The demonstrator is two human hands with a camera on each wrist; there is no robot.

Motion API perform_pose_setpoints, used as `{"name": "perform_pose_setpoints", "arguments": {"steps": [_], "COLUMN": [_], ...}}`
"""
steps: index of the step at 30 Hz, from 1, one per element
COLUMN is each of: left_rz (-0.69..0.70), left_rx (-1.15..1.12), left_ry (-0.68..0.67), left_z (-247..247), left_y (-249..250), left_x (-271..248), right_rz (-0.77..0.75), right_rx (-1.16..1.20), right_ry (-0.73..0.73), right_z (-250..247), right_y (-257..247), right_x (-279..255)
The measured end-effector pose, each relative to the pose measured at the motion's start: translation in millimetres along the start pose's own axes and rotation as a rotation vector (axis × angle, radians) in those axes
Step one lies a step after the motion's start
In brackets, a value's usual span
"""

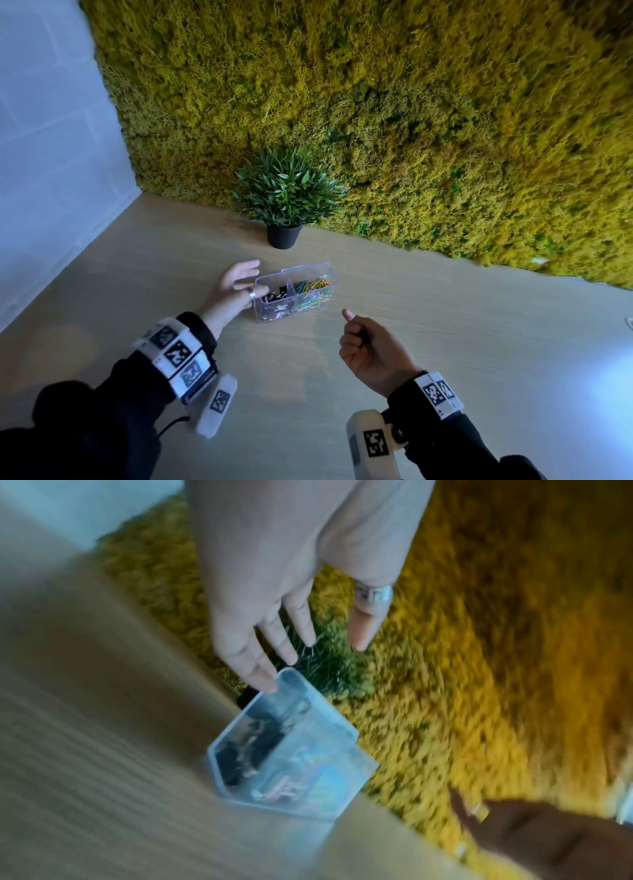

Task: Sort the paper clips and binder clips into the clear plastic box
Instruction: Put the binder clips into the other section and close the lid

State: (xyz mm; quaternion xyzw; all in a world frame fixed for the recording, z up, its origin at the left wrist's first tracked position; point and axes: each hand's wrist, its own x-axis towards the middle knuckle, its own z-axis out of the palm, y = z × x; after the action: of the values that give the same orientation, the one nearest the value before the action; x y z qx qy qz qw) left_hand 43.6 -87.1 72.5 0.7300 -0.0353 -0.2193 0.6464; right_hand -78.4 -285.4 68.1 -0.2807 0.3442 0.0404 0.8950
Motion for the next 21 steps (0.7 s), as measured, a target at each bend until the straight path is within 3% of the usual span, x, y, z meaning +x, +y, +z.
{"name": "perform_pose_setpoints", "arguments": {"steps": [2,6,13,21], "left_rz": [0.054,0.159,0.403,0.42], "left_rx": [0.239,0.456,0.652,0.673], "left_ry": [-0.058,-0.12,-0.066,-0.034], "left_z": [9,20,26,36], "left_y": [-7,-26,-31,-35], "left_x": [10,28,16,9], "right_rz": [-0.005,-0.027,0.022,0.053], "right_rx": [0.0,0.043,0.064,0.066], "right_ry": [0.009,0.008,0.024,-0.035], "right_z": [1,-3,-11,59], "right_y": [-2,-4,-6,24], "right_x": [-2,-4,-3,18]}}
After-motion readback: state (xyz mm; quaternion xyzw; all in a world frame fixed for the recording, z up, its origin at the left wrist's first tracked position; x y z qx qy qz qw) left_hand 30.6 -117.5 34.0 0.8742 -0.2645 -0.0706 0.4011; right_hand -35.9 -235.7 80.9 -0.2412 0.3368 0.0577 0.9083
